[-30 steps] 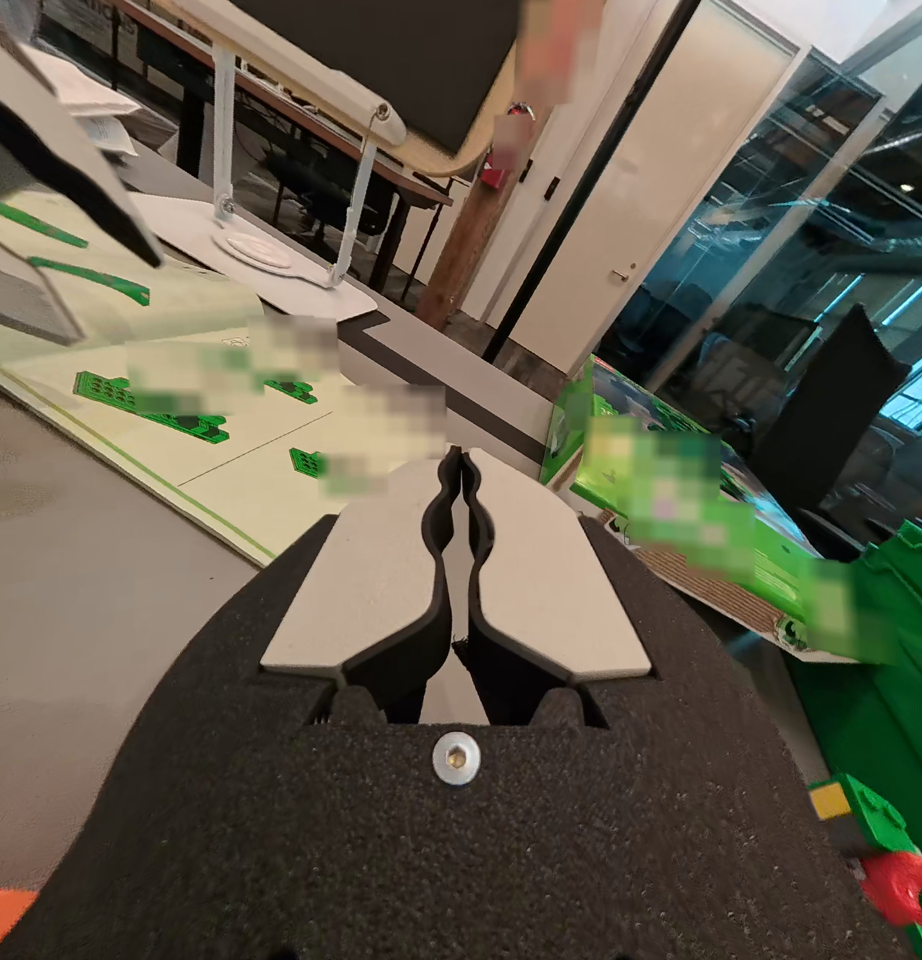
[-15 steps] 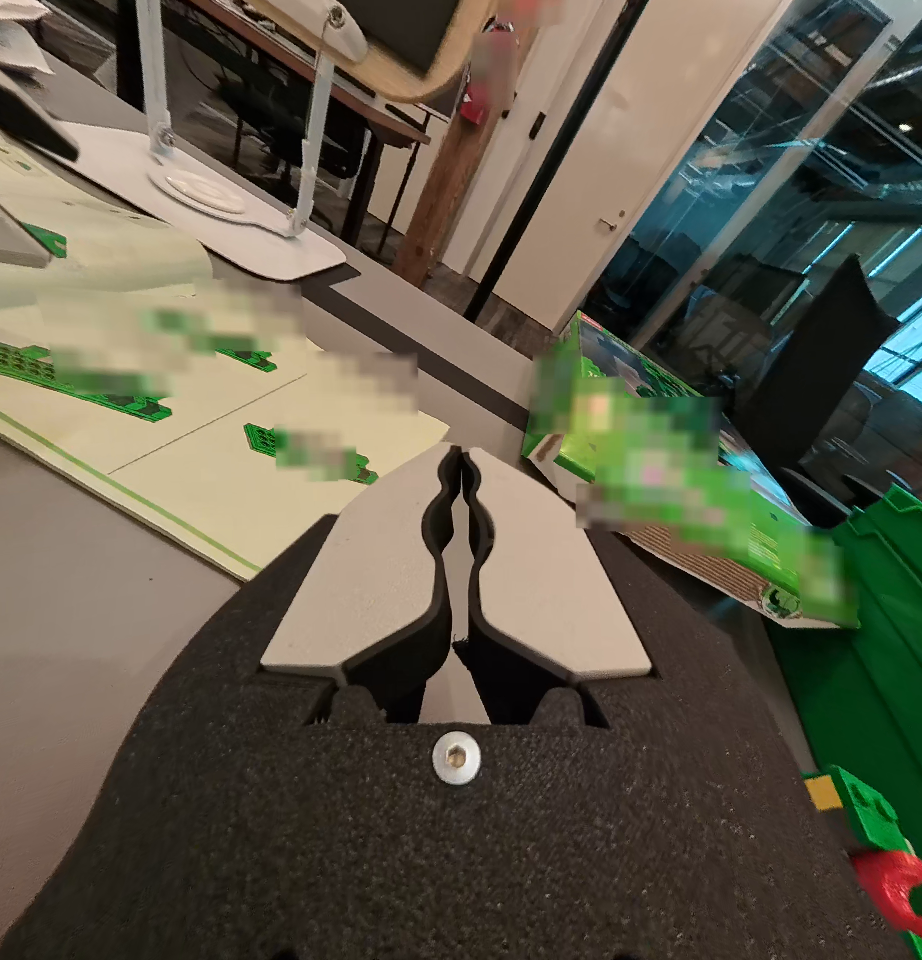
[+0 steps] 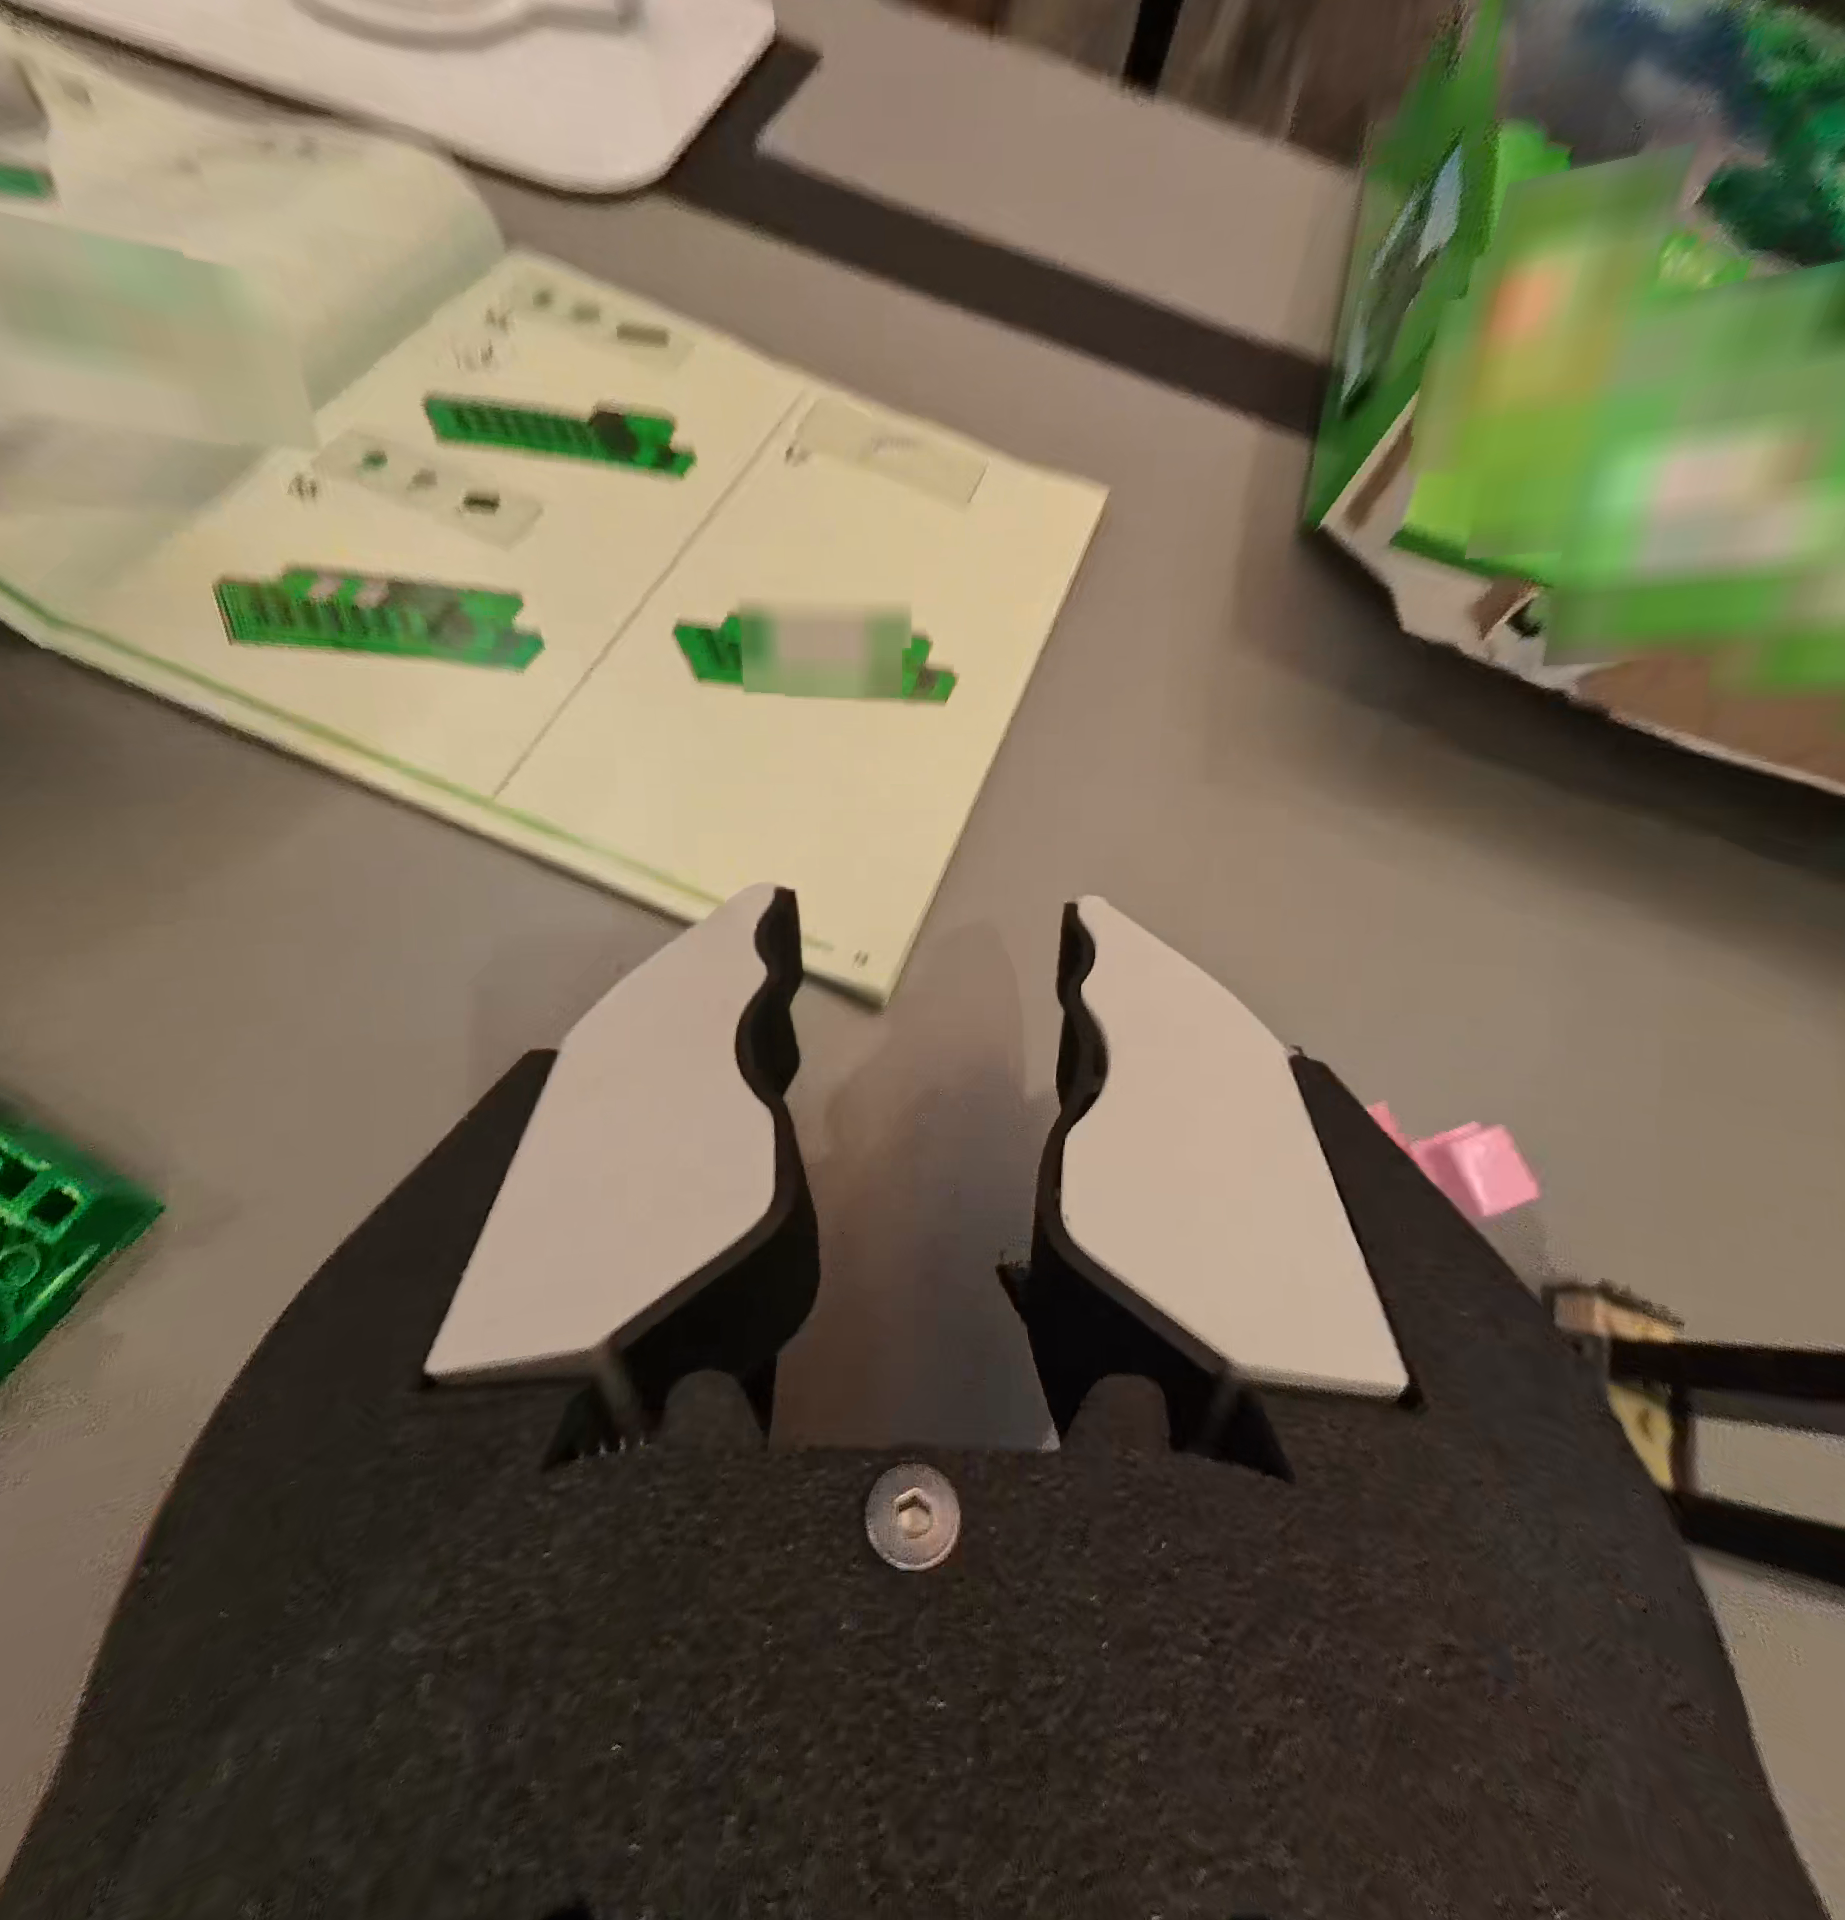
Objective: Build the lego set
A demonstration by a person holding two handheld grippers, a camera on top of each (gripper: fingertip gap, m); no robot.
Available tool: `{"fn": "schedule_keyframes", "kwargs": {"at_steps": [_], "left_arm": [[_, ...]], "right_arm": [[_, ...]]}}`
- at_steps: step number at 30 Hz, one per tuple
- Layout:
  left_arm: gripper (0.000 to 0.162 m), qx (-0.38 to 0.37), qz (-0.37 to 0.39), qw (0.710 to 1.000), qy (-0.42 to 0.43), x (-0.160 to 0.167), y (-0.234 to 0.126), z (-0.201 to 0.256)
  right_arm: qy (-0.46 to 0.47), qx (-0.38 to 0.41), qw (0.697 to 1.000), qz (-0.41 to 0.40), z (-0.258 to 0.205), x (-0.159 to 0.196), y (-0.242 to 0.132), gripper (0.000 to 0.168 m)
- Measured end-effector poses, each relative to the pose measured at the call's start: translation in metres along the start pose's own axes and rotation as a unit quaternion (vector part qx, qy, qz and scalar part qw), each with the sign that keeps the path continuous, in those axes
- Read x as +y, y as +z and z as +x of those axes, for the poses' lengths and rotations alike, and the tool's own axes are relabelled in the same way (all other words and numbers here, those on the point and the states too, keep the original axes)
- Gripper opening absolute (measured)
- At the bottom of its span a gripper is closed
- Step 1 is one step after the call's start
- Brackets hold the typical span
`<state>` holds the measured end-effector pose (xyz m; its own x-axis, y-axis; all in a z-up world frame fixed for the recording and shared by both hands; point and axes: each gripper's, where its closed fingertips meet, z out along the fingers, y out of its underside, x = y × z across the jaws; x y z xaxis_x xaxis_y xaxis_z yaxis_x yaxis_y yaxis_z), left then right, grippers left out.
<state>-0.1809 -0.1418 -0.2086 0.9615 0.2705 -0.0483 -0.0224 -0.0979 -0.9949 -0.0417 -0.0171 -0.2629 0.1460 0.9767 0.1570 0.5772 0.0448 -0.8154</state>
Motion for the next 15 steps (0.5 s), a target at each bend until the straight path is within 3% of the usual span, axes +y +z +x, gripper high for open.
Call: {"fn": "schedule_keyframes", "kwargs": {"at_steps": [8, 15], "left_arm": [[0.040, -0.008, 0.019, 1.000, -0.011, -0.012, 0.002, -0.016], [0.038, 0.019, 0.028, 0.998, -0.051, -0.016, 0.003, -0.014]], "right_arm": [[0.004, 0.002, 0.998, -0.067, -0.033, 0.015, 0.002, 0.050], [0.008, 0.033, 0.996, -0.084, -0.035, 0.021, 0.008, 0.051]]}}
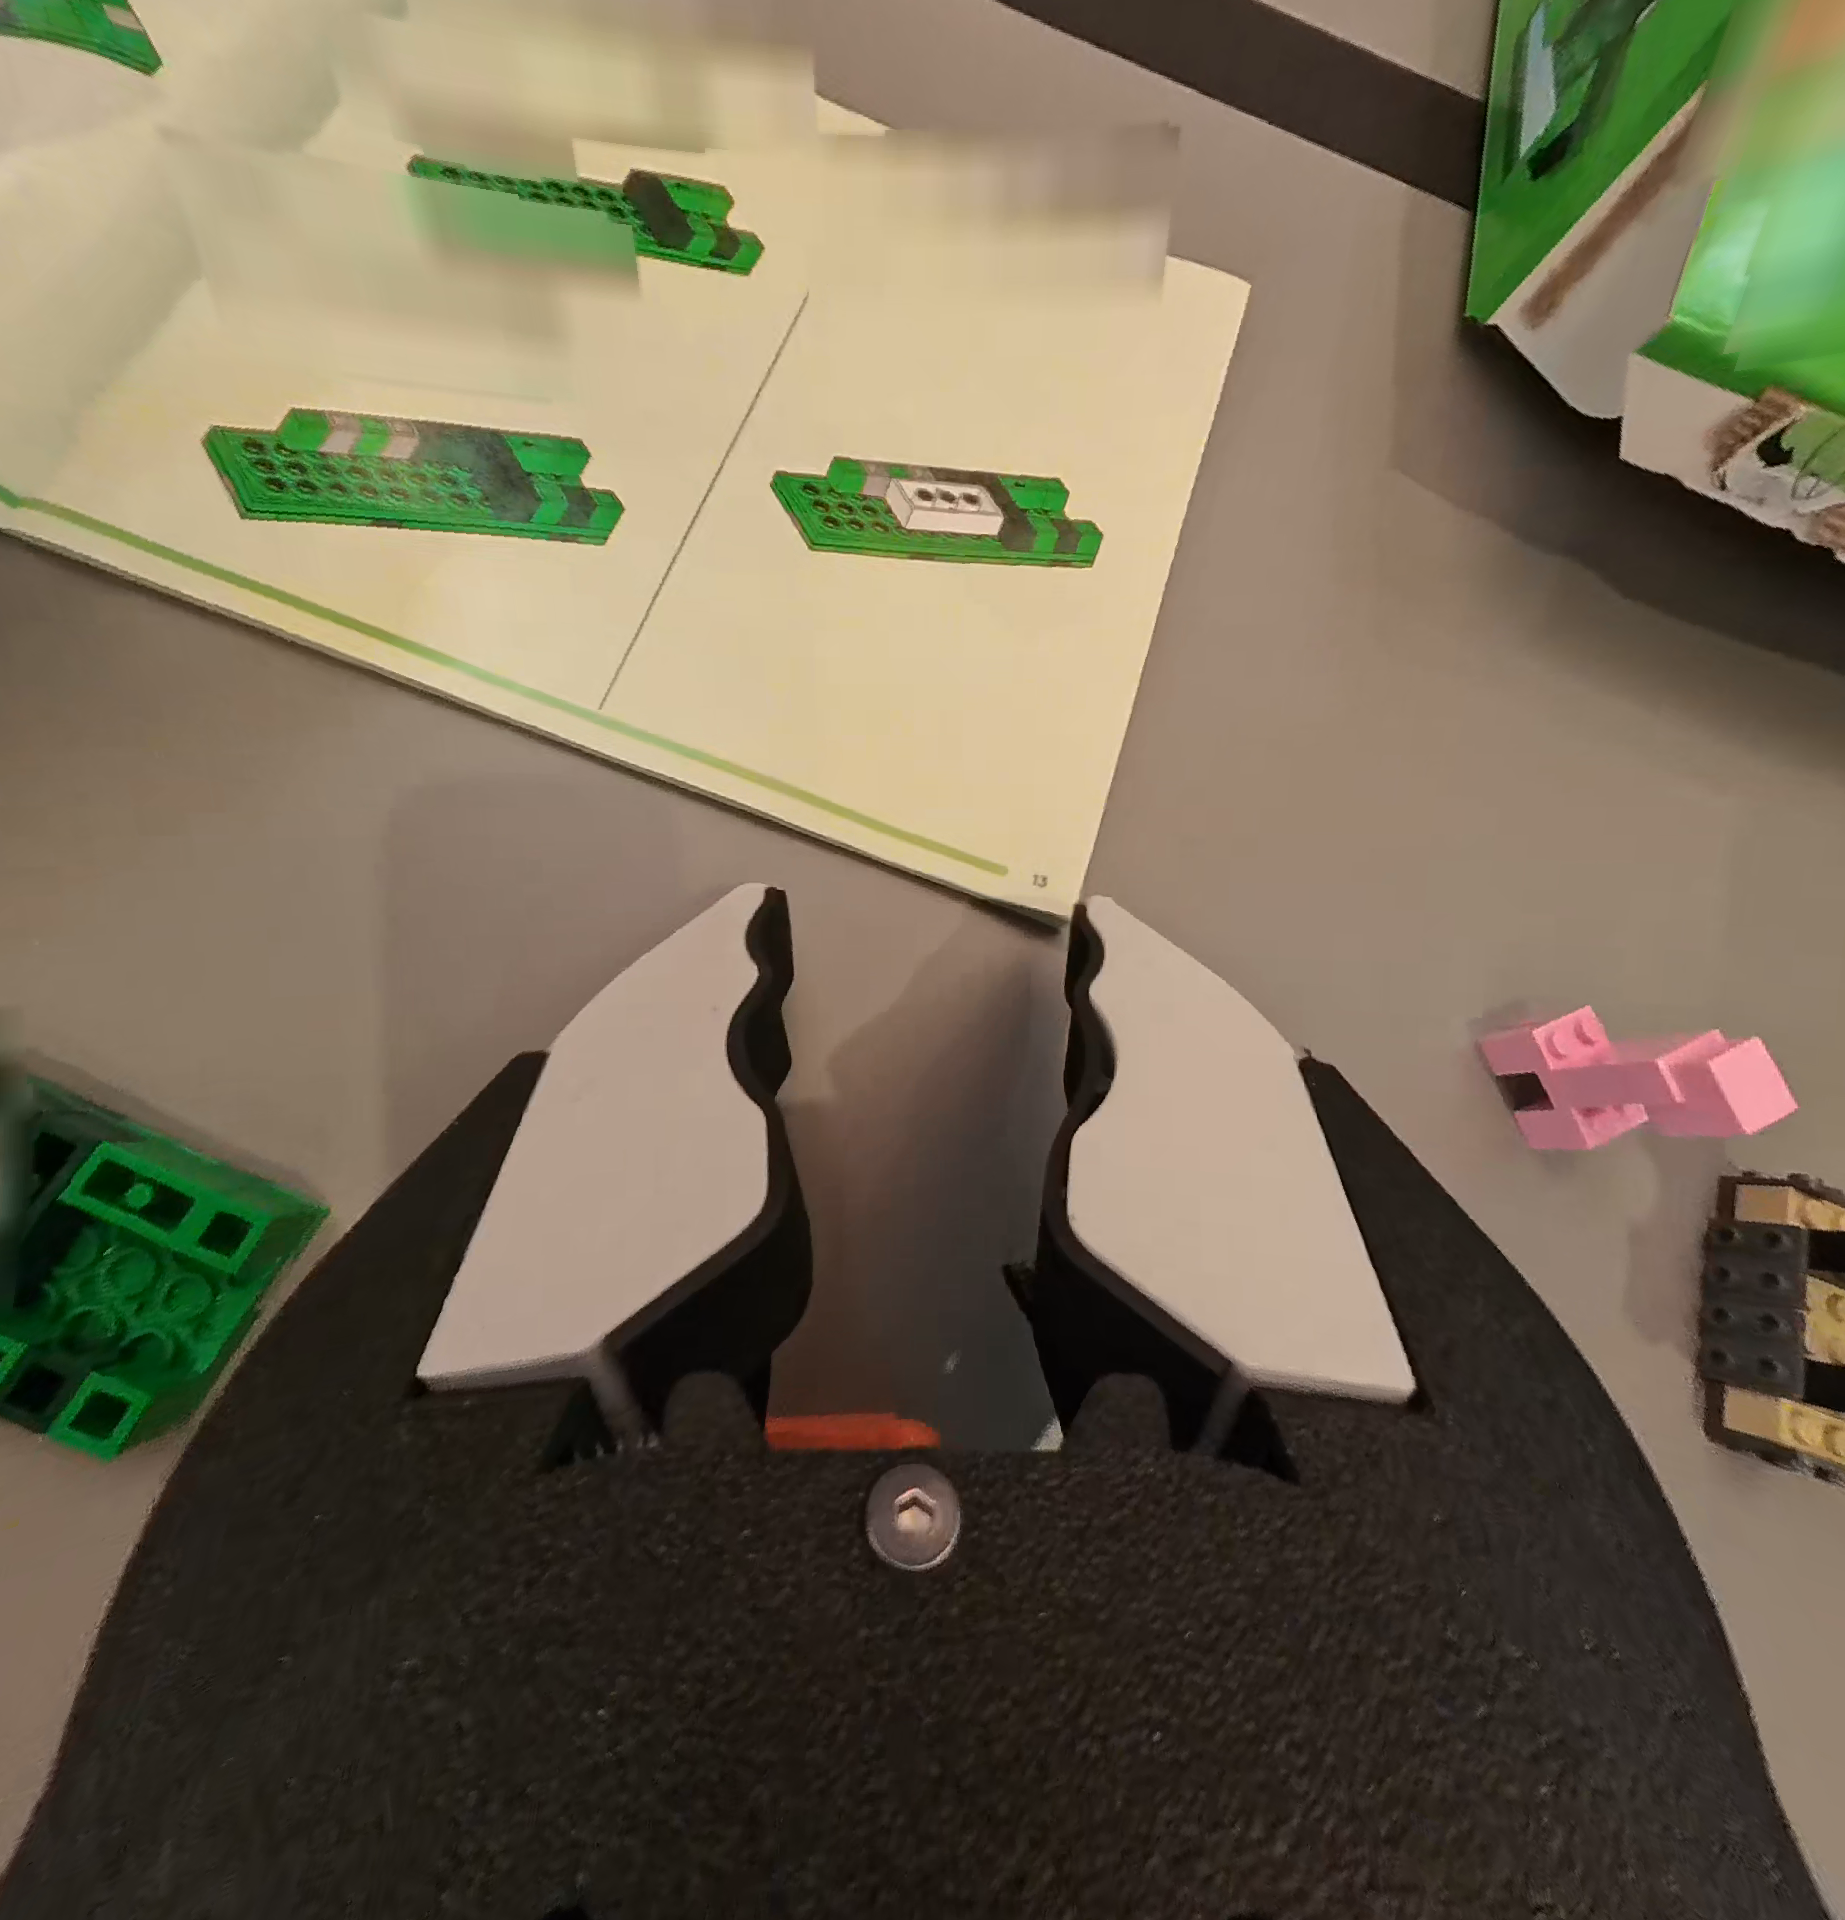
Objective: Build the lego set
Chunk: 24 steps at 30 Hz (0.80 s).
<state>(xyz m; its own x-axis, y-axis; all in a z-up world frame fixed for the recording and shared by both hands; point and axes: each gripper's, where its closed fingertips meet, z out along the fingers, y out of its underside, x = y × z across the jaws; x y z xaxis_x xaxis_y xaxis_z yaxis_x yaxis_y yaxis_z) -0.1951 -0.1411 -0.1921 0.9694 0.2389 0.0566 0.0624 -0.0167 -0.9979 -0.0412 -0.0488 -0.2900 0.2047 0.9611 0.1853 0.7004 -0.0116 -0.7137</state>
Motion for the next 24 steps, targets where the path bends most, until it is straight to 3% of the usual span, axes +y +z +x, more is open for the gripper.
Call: {"fn": "schedule_keyframes", "kwargs": {"at_steps": [13, 24], "left_arm": [[0.030, 0.015, 0.005, 1.000, 0.021, -0.003, -0.001, 0.008], [0.031, 0.025, -0.009, 1.000, 0.009, 0.002, 0.002, 0.010]], "right_arm": [[0.043, 0.003, 0.999, -0.008, 0.005, 0.001, 0.004, 0.045], [0.025, 0.011, 1.000, -0.002, 0.004, -0.002, 0.005, 0.043]]}}
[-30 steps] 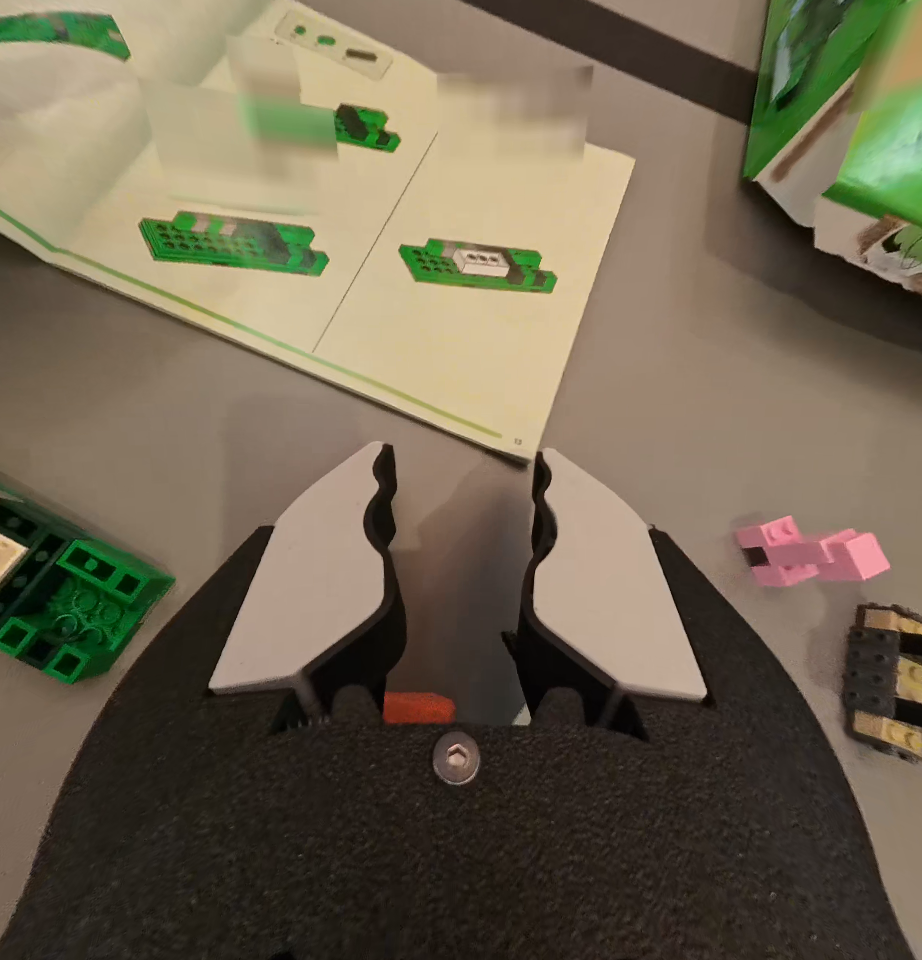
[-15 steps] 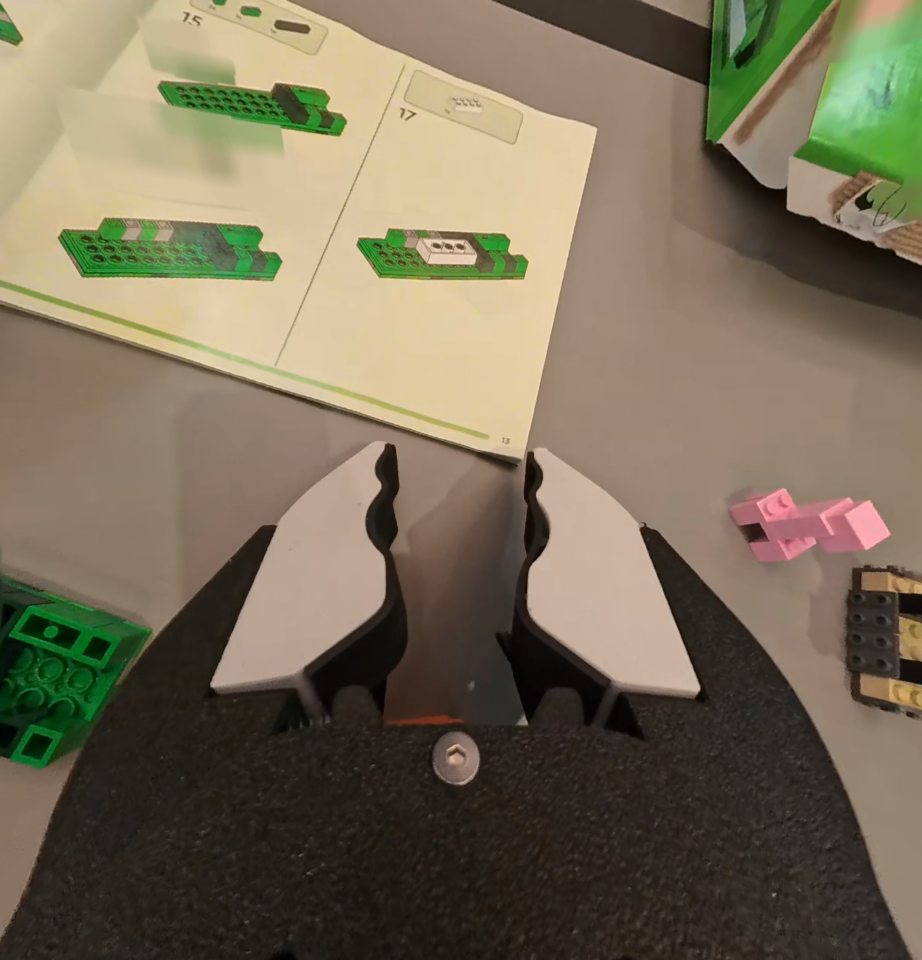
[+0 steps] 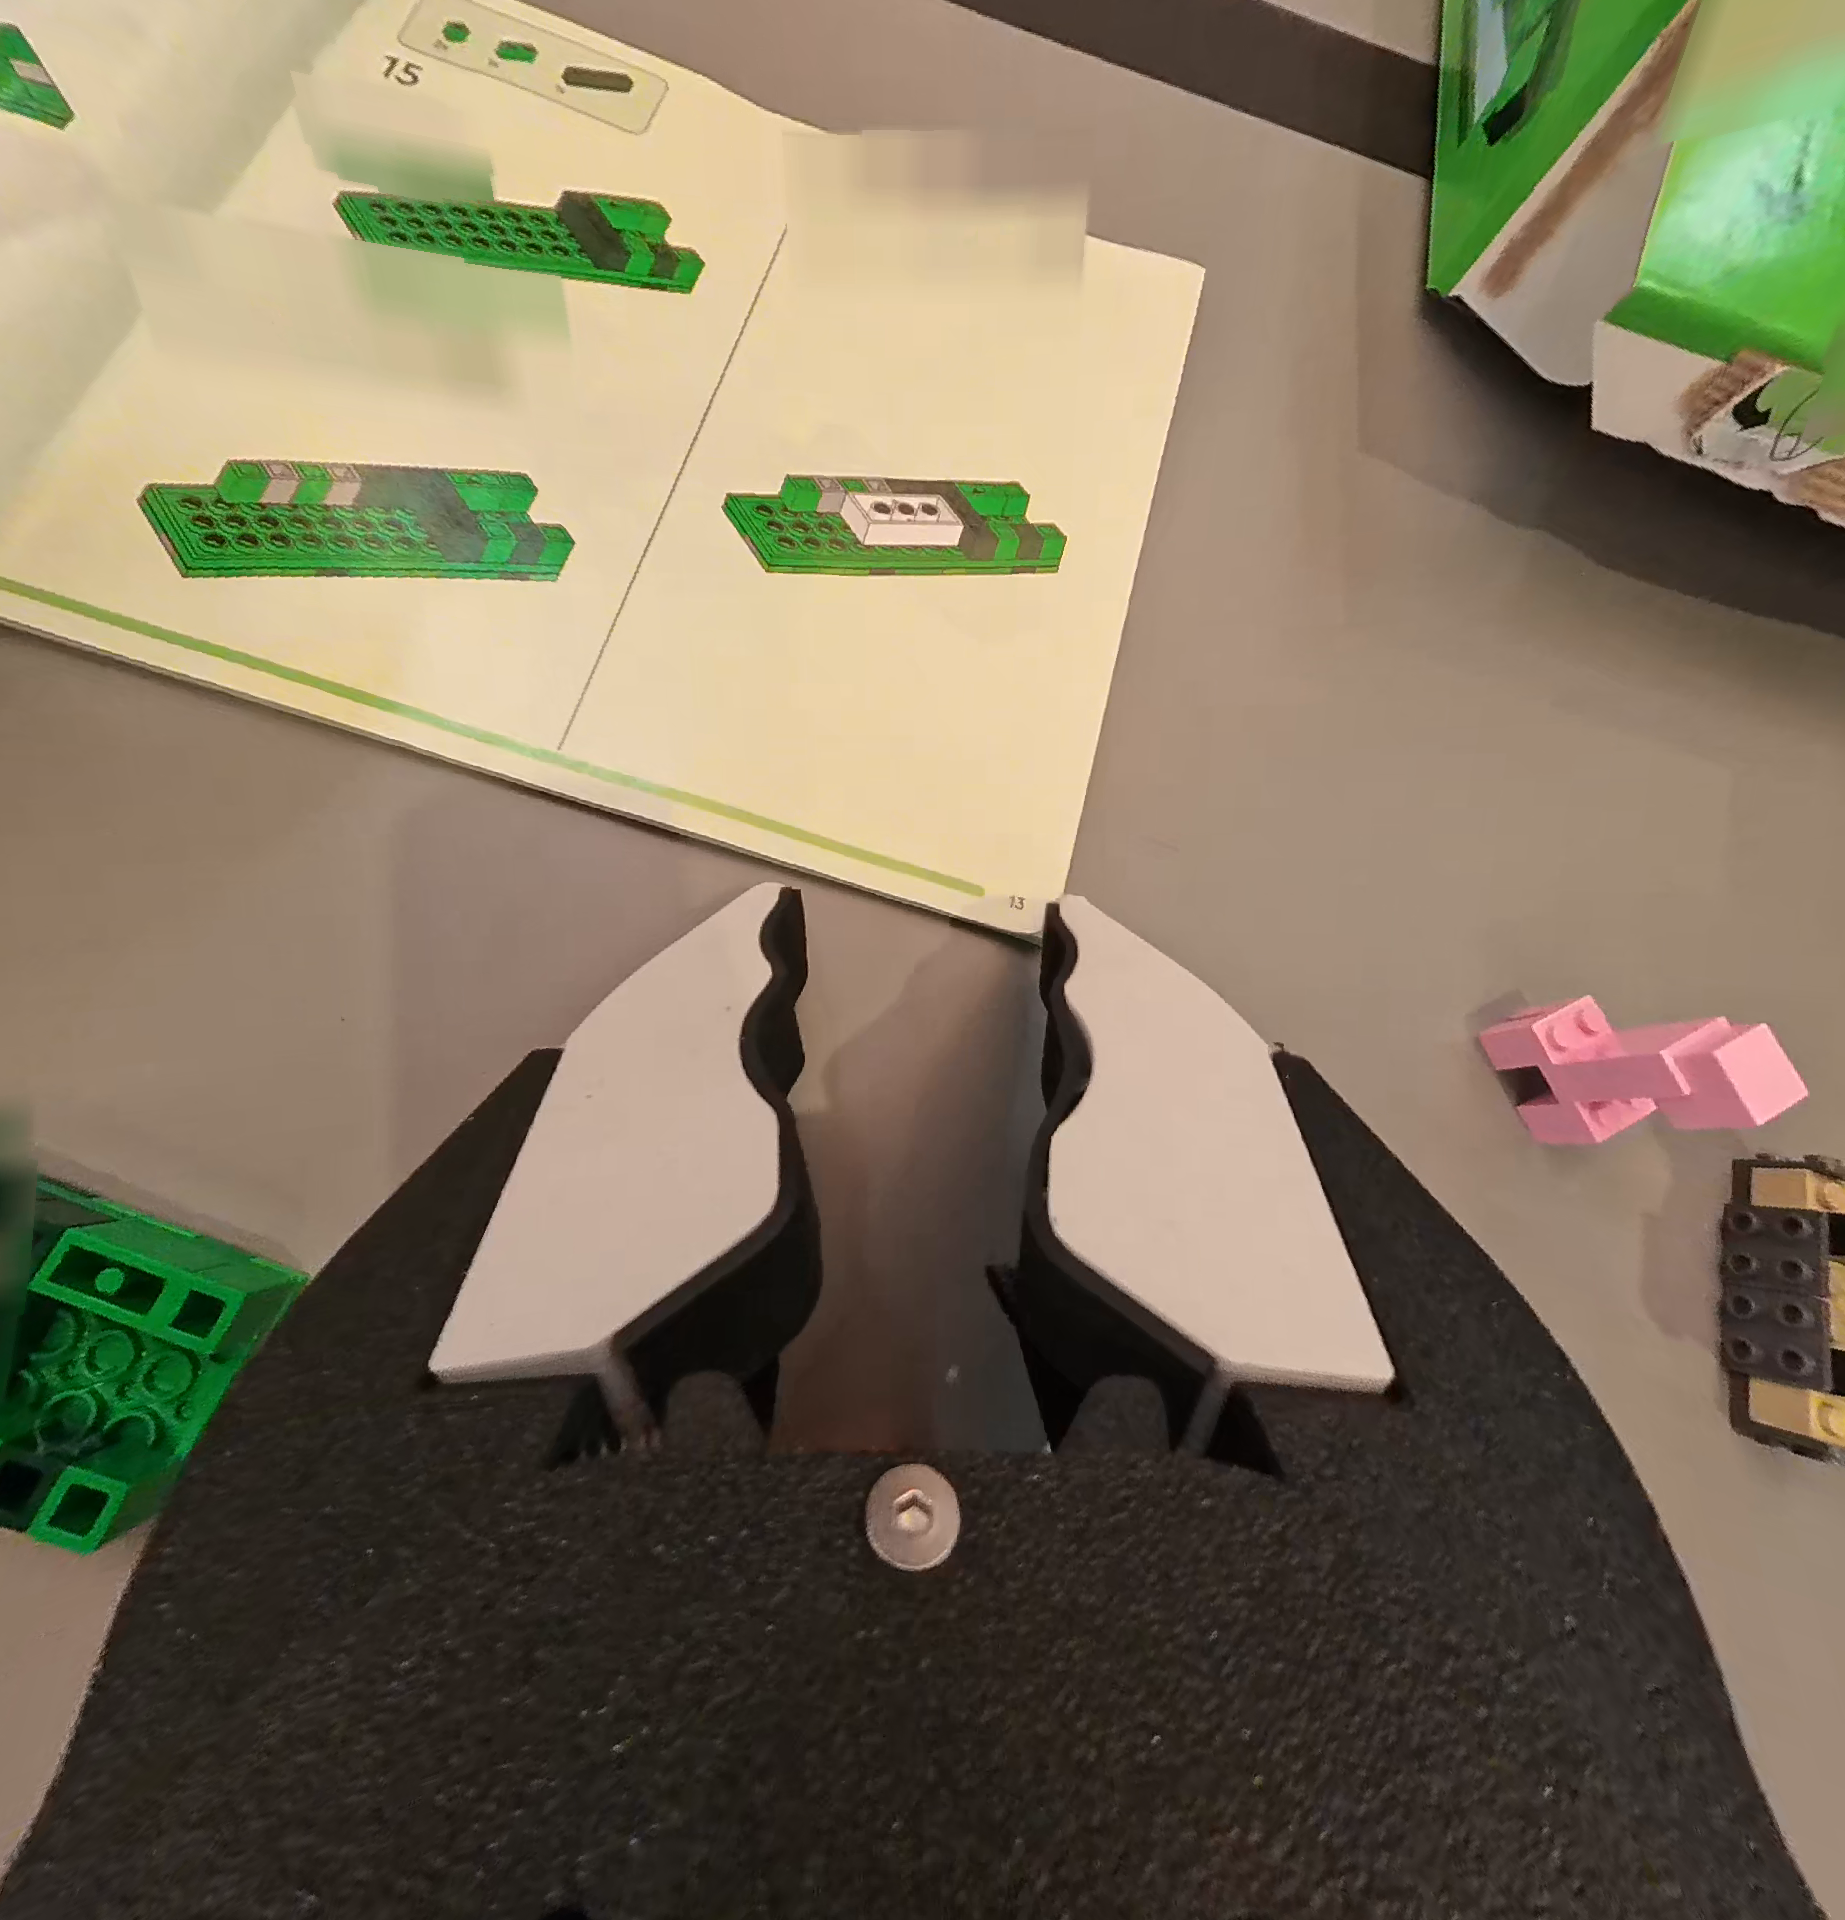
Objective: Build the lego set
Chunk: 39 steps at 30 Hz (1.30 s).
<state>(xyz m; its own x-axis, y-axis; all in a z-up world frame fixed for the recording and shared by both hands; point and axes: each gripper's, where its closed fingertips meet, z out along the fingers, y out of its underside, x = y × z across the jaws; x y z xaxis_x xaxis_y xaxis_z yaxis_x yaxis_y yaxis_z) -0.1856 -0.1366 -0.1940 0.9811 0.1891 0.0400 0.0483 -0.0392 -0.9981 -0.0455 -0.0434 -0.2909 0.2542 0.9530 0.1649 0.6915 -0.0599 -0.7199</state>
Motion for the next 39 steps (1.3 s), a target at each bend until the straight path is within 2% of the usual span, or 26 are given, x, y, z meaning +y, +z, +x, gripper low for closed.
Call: {"fn": "schedule_keyframes", "kwargs": {"at_steps": [34, 39], "left_arm": [[0.031, 0.018, -0.024, 0.999, -0.010, 0.0086, 0.0050, 0.0058], [0.031, 0.021, -0.027, 0.999, -0.010, 0.0095, 0.0057, 0.0067]], "right_arm": [[0.038, 0.001, 0.999, -0.003, 0.0032, 0.0004, 0.0022, 0.039], [0.062, 0.005, 0.998, -0.005, 0.0070, 0.0015, 0.0032, 0.033]]}}
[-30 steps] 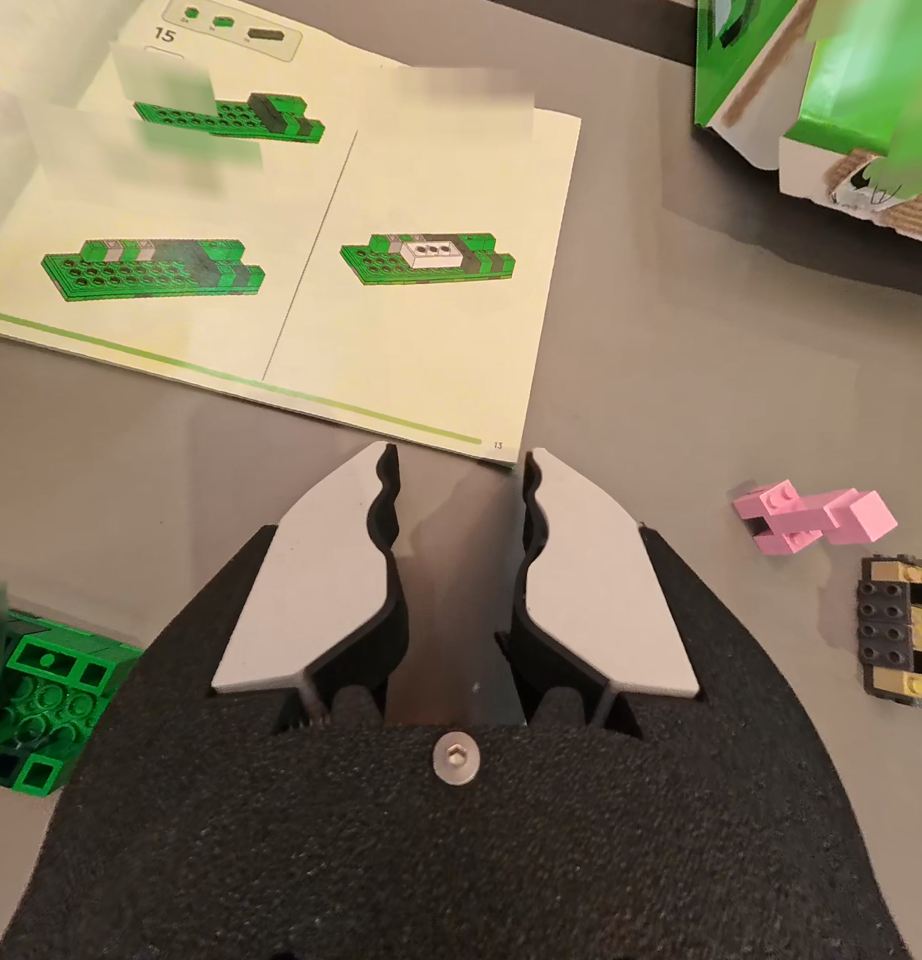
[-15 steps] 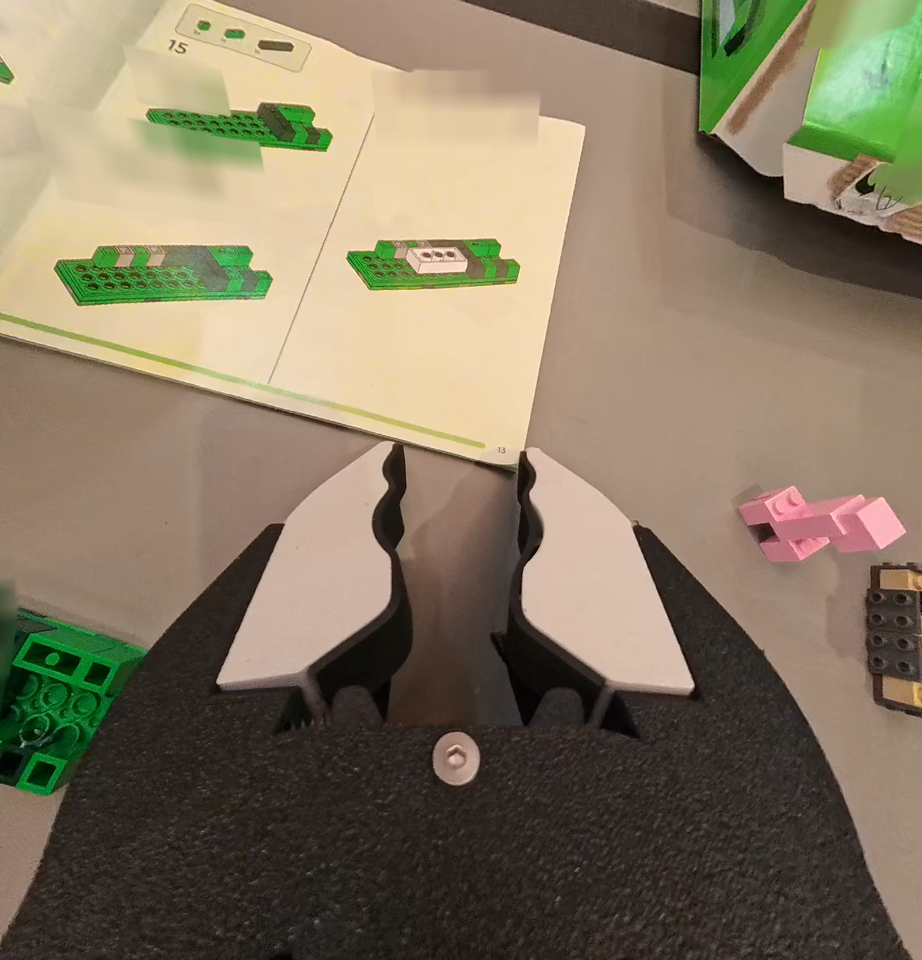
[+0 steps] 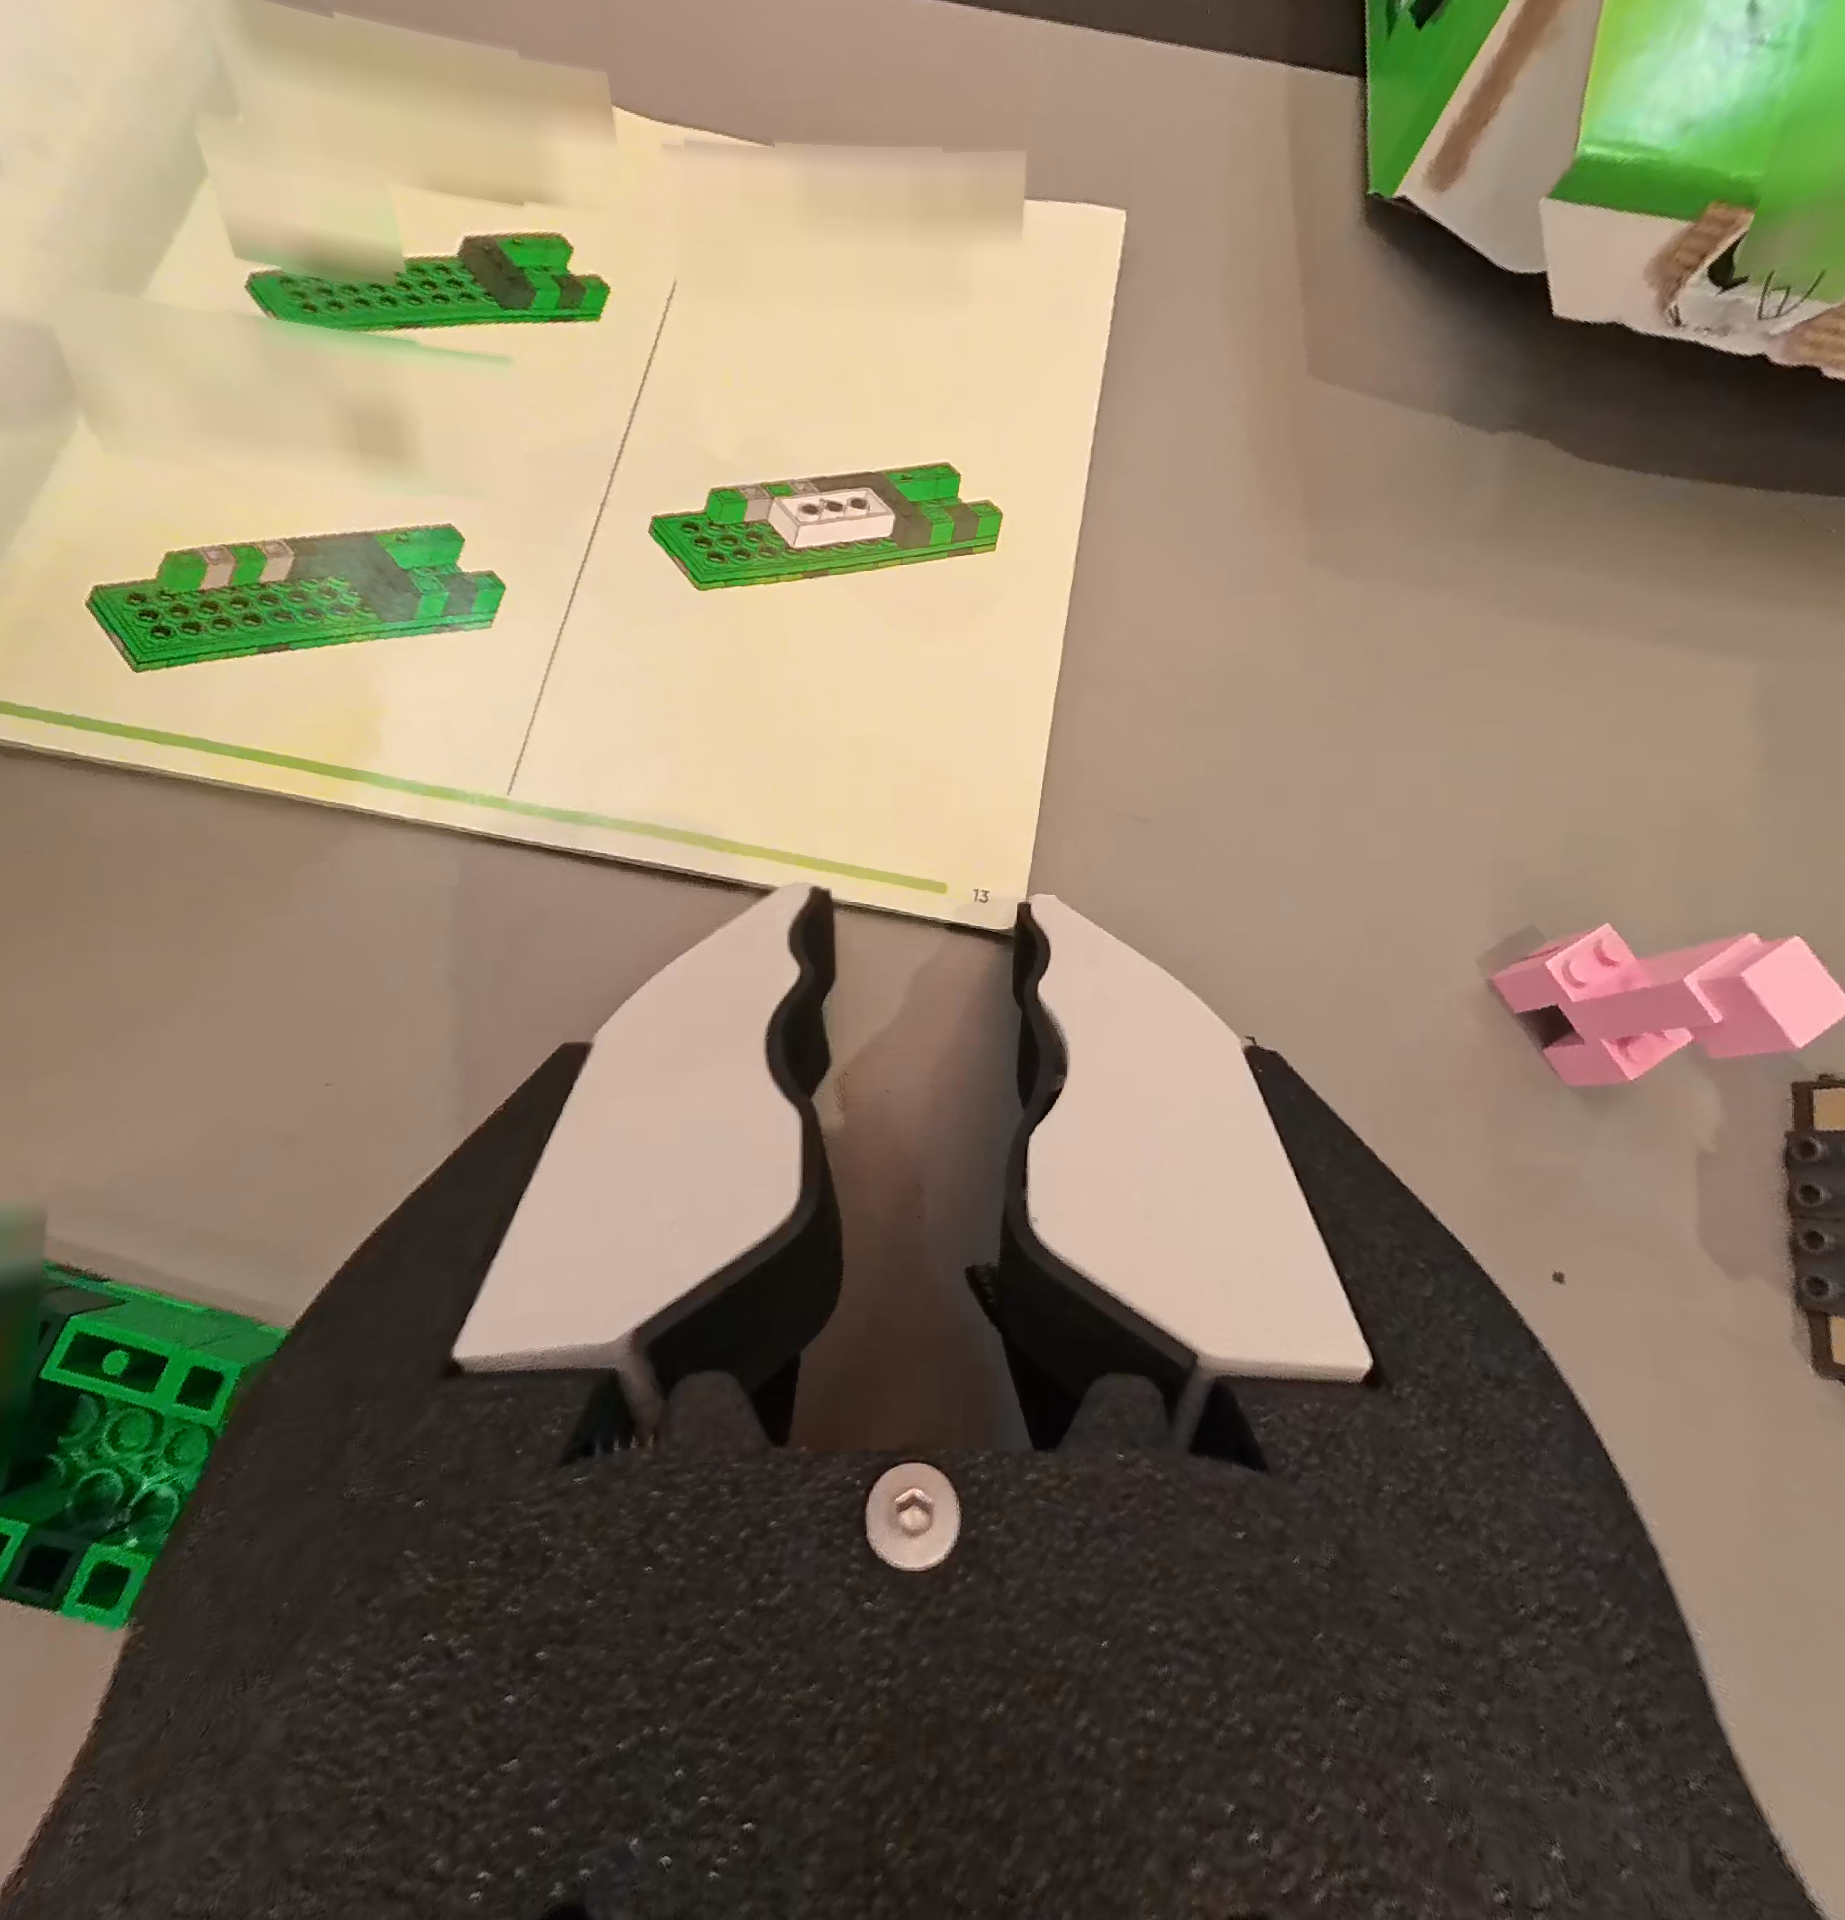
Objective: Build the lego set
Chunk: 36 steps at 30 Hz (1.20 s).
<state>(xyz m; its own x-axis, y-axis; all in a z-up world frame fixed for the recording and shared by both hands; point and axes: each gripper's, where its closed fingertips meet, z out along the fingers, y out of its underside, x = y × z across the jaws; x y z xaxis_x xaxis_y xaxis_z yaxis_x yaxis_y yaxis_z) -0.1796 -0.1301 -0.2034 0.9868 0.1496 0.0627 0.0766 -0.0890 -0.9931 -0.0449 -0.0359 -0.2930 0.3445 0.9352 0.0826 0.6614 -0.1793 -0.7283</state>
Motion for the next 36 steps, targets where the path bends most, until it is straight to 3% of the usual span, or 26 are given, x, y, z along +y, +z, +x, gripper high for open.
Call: {"fn": "schedule_keyframes", "kwargs": {"at_steps": [7, 36], "left_arm": [[0.030, 0.004, -0.002, 1.000, -0.004, 0.001, 0.001, 0.001], [0.028, 0.010, -0.004, 1.000, -0.010, 0.002, 0.001, 0.002]], "right_arm": [[0.007, 0.018, 1.000, 0.003, 0.006, -0.001, 0.001, 0.012], [-0.021, 0.064, 0.998, -0.010, 0.011, -0.001, 0.000, 0.017]]}}
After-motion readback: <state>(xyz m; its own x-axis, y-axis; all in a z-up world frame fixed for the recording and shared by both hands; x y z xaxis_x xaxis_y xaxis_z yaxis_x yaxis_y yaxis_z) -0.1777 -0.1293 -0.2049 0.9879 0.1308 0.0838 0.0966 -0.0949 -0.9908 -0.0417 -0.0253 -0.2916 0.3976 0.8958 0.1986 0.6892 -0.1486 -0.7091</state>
